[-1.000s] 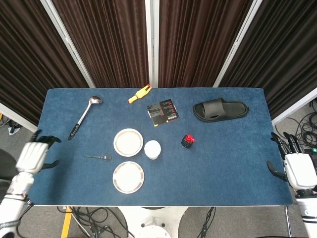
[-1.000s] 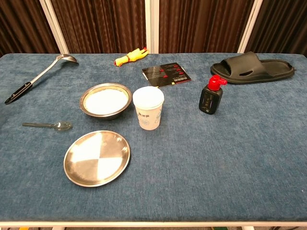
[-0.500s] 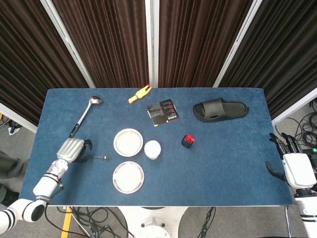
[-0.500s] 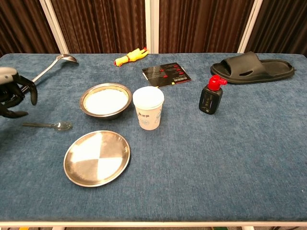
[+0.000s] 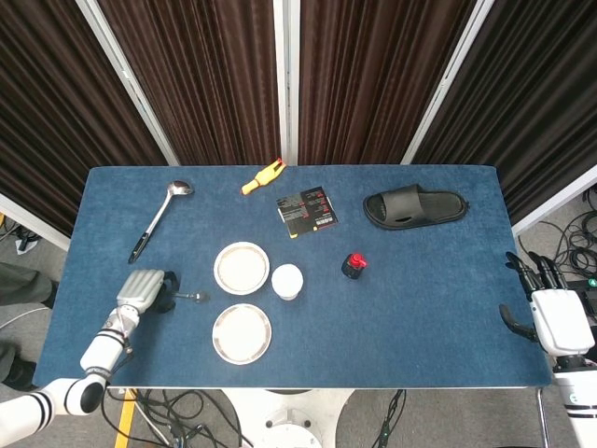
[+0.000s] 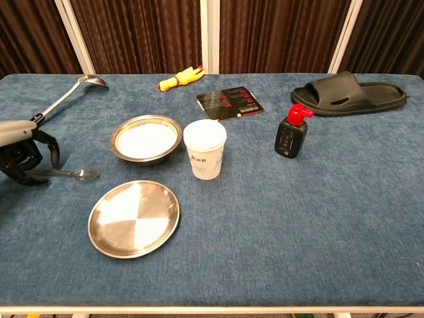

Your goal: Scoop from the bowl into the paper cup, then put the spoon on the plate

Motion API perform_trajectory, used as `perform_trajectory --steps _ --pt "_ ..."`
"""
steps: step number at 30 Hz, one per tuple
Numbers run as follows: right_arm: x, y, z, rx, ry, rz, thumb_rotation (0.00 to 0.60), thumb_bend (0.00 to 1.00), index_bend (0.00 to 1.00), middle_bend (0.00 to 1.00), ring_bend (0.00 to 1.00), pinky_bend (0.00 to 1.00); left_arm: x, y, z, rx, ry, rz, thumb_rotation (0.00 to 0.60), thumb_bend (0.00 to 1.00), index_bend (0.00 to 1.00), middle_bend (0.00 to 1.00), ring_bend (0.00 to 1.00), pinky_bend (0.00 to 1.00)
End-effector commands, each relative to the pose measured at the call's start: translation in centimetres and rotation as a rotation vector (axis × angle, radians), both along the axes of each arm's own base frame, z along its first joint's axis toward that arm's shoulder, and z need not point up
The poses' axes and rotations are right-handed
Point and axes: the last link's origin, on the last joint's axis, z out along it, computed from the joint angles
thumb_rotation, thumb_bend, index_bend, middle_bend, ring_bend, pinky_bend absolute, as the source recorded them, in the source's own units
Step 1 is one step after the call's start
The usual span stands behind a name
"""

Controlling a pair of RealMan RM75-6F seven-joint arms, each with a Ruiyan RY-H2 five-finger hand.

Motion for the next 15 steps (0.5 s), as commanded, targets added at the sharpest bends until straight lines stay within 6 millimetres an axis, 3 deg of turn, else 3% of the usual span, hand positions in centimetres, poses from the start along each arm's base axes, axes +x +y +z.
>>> perform_trajectory --steps 1,15 --pt "-0.01 0.05 0.06 -0.001 0.001 -0.001 0.6 0.27 0.07 0.22 0.0 0.07 0.05 0.28 -0.24 0.005 0.003 0.007 0.6 0.35 0.54 0.94 0.91 1.0" --pt "-0.24 0.18 0.1 -0.001 -0.002 -0.008 0.6 0.27 0.07 0.22 0.0 0.07 -0.04 0.32 -0.59 0.015 0.015 0.021 0.6 0.4 0.57 0.95 0.92 1.0"
